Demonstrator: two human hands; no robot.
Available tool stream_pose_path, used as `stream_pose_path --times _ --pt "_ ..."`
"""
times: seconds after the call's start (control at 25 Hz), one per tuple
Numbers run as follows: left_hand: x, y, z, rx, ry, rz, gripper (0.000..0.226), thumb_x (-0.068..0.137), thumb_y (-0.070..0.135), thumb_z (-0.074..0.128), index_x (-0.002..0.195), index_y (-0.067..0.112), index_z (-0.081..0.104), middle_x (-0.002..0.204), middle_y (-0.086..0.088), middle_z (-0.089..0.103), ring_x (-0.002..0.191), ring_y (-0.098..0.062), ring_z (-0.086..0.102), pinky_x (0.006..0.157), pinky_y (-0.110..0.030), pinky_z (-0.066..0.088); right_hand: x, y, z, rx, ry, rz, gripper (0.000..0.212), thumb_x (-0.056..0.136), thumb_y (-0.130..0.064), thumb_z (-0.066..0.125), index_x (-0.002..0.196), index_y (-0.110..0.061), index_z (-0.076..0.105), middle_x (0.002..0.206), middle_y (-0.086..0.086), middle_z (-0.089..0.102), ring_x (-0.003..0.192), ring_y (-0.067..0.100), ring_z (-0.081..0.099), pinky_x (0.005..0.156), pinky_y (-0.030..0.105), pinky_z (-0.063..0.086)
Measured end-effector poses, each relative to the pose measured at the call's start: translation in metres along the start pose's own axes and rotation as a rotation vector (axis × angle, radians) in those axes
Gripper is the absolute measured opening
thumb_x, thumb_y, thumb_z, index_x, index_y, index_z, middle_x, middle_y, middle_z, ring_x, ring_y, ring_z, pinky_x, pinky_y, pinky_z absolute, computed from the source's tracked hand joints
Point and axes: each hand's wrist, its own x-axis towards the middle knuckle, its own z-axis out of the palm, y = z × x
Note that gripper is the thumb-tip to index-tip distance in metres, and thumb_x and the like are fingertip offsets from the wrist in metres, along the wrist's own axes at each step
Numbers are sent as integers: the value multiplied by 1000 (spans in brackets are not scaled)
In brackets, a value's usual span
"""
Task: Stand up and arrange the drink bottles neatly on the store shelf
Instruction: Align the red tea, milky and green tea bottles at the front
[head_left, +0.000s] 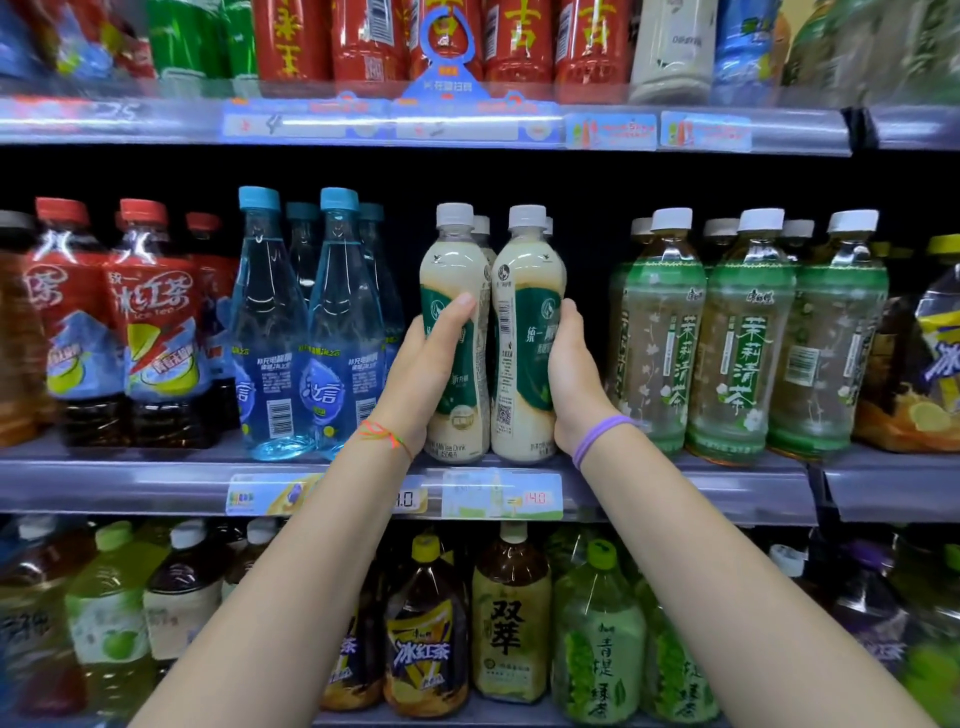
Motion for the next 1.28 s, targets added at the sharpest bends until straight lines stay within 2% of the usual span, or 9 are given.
stream_pose_path --times 0.12,0.28,0.4,0.56,0.68,0.76,1.0,1.08,1.28 --pt "-3 2 2 13 22 -16 90 59 92 58 130 36 58 125 9 66 114 -14 64 97 -43 50 -2 -1 -1 1 -8 4 59 92 -72 28 110 -31 66 112 0 70 104 19 65 101 44 49" --pt "-23 8 17 22 188 20 53 86 65 57 123 26 57 110 15 63 104 -3 61 80 -27 47 -9 1 -3 -13 23 -49 67 89 -73 29 128 -28 59 121 -1 66 110 18 62 105 44 45" --pt "-29 6 24 115 288 81 69 87 58 60 143 23 42 128 12 55 120 -10 52 98 -34 43 -22 -2 -5 -146 39 -218 64 84 -72 29 123 -30 59 121 -6 63 114 15 58 107 45 42" --pt "-58 12 58 404 454 576 79 91 29 60 154 7 18 159 -12 22 148 -23 19 121 -39 20 -55 -16 -29 -288 79 -605 48 103 -45 33 141 -19 48 140 -5 50 128 4 43 110 25 32" --pt "-72 13 94 485 416 906 65 86 15 57 144 -5 36 150 -23 33 144 -33 29 120 -44 25 -70 -28 -60 -305 282 -893 39 102 -26 38 135 -10 49 133 1 51 126 10 45 109 26 35" --pt "-73 9 120 460 303 910 59 85 12 57 141 -2 42 143 -17 43 136 -30 40 114 -45 33 -67 -32 -90 -307 394 -1022 41 99 -21 40 136 -3 46 136 8 48 130 18 43 112 31 33" --pt "-55 -12 182 320 124 276 82 90 31 65 155 18 18 155 -3 36 139 -15 37 115 -31 31 -56 -28 -164 -336 296 -487 55 104 -35 35 154 -15 23 153 -1 33 140 13 30 114 29 25" --pt "-47 -14 190 254 162 177 91 81 53 66 155 21 22 152 -1 43 135 -16 44 112 -34 35 -50 -26 -175 -334 159 -311 56 105 -47 27 155 -20 24 151 -10 34 138 7 30 106 22 22" --pt "-25 4 189 13 155 1 99 67 95 35 148 38 39 147 15 43 135 -10 40 118 -41 25 -22 -39 -181 -146 48 -12 69 99 -66 15 156 -29 20 163 -6 20 150 19 18 119 41 15"
